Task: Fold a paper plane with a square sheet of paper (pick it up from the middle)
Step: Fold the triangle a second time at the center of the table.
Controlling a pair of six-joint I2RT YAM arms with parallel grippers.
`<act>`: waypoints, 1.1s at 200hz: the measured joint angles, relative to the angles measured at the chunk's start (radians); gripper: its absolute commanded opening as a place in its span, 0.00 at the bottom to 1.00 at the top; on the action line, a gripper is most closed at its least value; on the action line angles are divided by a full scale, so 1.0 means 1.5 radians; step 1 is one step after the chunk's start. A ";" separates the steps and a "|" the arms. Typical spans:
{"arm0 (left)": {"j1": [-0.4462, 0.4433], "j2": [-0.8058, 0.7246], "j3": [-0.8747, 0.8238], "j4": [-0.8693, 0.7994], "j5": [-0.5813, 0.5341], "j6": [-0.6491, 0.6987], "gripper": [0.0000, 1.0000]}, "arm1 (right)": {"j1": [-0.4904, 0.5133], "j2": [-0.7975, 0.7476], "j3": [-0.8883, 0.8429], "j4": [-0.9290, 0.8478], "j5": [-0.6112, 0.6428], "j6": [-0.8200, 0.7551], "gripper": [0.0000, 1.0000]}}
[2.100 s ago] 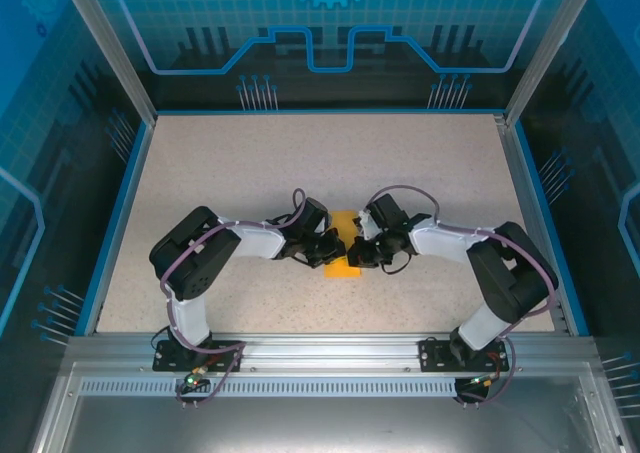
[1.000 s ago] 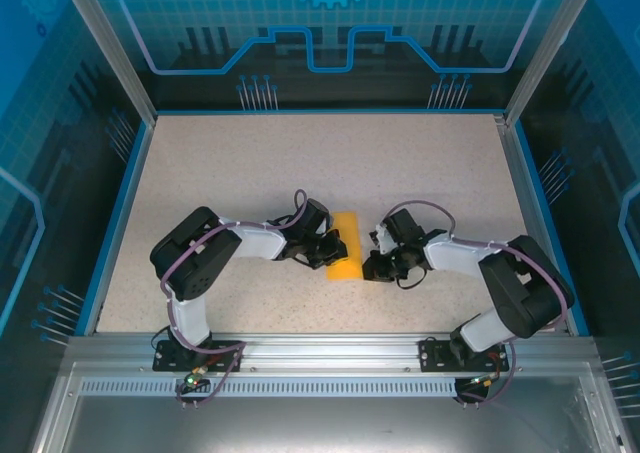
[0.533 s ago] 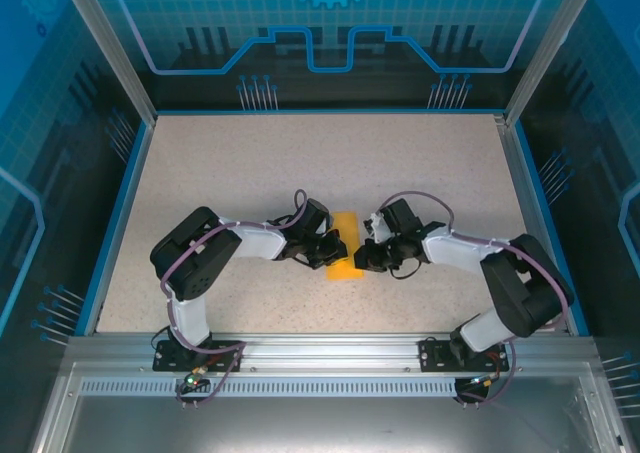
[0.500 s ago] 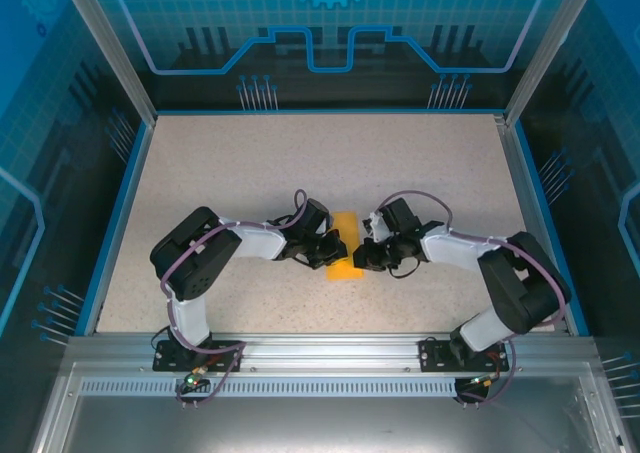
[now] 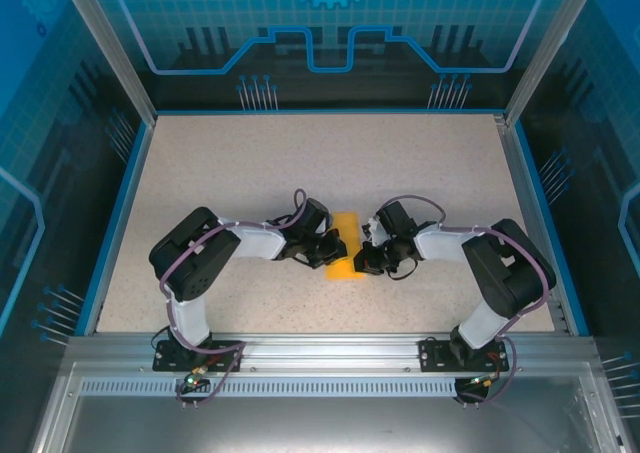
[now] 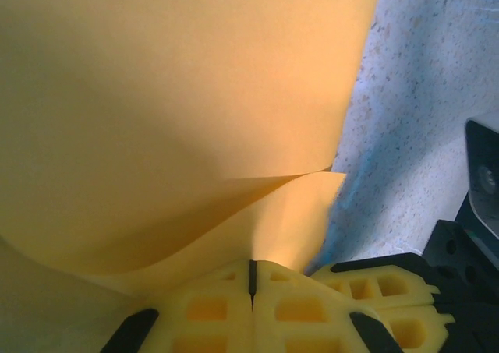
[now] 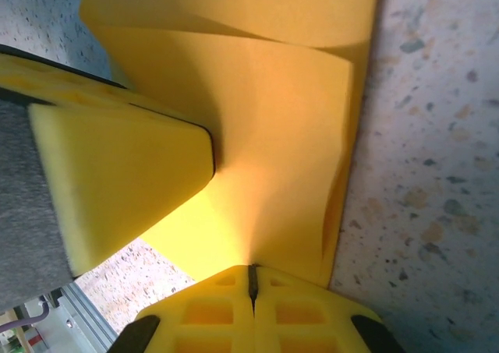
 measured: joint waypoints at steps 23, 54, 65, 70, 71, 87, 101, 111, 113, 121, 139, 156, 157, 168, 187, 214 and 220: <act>-0.001 -0.018 -0.004 0.010 0.000 0.000 0.09 | 0.000 0.000 0.000 0.000 0.000 0.000 0.02; -0.009 -0.021 -0.004 0.030 -0.001 -0.001 0.08 | 0.000 0.000 0.000 0.000 0.000 0.000 0.02; -0.011 -0.020 -0.004 0.033 -0.005 -0.001 0.07 | 0.000 0.000 0.000 0.000 0.000 0.000 0.02; -0.011 -0.018 -0.004 0.034 -0.007 -0.002 0.07 | 0.000 0.000 0.000 0.000 0.000 0.000 0.02; -0.011 -0.018 -0.004 0.034 -0.008 -0.002 0.07 | 0.000 0.000 0.000 0.000 0.000 0.000 0.02; -0.012 -0.008 -0.005 0.035 -0.018 -0.003 0.06 | 0.000 0.000 0.000 0.000 0.000 0.000 0.01; -0.012 0.000 -0.011 0.034 -0.030 -0.003 0.06 | 0.000 0.000 0.000 0.000 0.001 -0.001 0.01; -0.012 0.004 -0.014 0.032 -0.037 -0.003 0.05 | 0.000 0.000 -0.001 0.000 0.001 -0.001 0.00; -0.012 0.004 -0.014 0.032 -0.038 -0.003 0.06 | 0.000 0.000 -0.001 0.000 0.001 -0.001 0.01; -0.011 0.004 -0.014 0.032 -0.041 -0.002 0.05 | -0.001 0.000 -0.001 0.000 0.001 -0.001 0.00; -0.010 0.004 -0.016 0.037 -0.043 0.000 0.06 | -0.002 0.000 -0.002 0.000 0.000 -0.002 0.00; -0.008 0.004 -0.022 0.049 -0.041 0.001 0.06 | -0.005 0.000 -0.005 0.003 -0.004 -0.003 0.00; -0.007 0.004 -0.023 0.050 -0.041 0.001 0.06 | -0.005 0.000 -0.005 0.004 -0.004 -0.003 0.00; -0.006 0.004 -0.026 0.056 -0.038 0.003 0.07 | -0.006 0.000 -0.005 0.004 -0.005 -0.004 0.00; -0.002 0.004 -0.029 0.062 -0.037 0.015 0.09 | -0.007 0.000 -0.005 0.004 -0.007 -0.006 0.00; 0.014 0.004 -0.029 0.063 -0.037 0.033 0.09 | -0.009 0.000 -0.008 0.008 -0.011 -0.008 0.00; 0.018 0.004 -0.029 0.063 -0.037 0.036 0.09 | -0.009 0.000 -0.009 0.009 -0.011 -0.008 0.00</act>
